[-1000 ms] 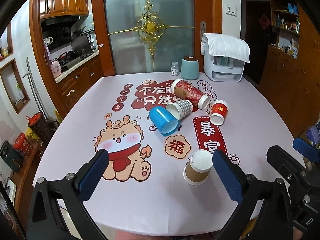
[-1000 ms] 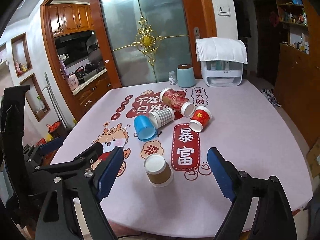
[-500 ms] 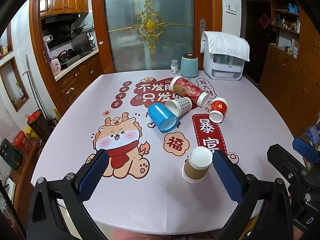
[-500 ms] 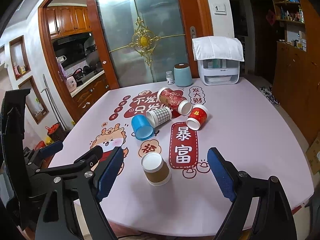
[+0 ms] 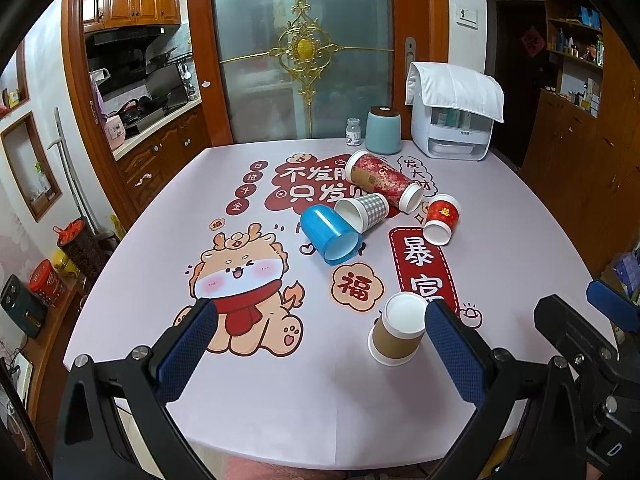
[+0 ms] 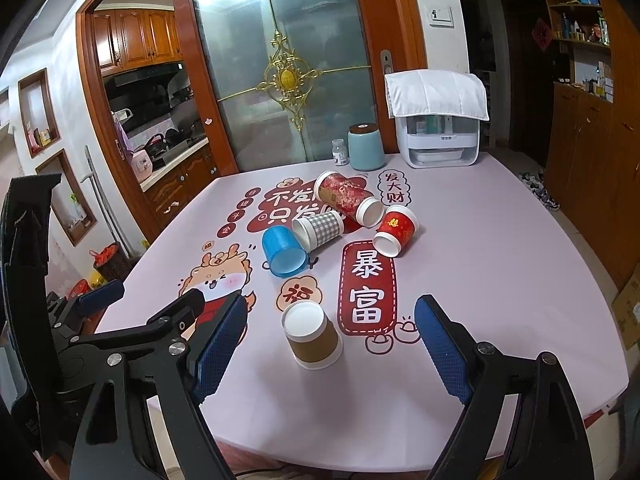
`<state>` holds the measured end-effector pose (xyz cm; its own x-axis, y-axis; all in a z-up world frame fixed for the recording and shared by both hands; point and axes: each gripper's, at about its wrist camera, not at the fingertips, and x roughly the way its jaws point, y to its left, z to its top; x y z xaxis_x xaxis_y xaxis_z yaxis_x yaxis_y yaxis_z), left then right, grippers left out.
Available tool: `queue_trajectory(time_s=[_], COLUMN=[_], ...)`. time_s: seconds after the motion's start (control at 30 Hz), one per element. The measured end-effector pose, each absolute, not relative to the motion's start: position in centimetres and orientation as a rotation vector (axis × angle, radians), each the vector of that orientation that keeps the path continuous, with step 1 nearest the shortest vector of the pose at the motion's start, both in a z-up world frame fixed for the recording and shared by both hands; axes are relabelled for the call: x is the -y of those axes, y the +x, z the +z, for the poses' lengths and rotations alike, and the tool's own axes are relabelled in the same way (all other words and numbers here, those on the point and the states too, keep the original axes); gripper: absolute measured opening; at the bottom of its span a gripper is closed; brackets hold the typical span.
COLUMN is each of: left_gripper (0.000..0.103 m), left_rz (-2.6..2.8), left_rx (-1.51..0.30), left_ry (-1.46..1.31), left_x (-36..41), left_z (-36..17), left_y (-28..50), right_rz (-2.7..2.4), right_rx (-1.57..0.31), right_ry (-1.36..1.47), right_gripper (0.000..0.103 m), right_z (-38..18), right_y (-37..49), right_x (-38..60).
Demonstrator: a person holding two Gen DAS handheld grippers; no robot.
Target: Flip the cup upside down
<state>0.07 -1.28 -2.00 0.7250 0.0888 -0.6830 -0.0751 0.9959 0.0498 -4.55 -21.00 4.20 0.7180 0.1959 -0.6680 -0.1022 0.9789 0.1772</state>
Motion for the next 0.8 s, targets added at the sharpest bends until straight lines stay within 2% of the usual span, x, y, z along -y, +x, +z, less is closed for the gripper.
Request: queue_trajectory(time_s=[0.8], left_gripper=[0.102], left_rz=[0.099], left_rx=[-0.764], left_ry=[0.010], left_x=[0.74], left_z=[-2.40], left_y=[-0.05], right_rz=[0.168], right_rx=[-0.758], right_ry=[0.130], right_gripper=[0.087], right_z=[3.77], right_y=[-4.32], right_x=[20.39])
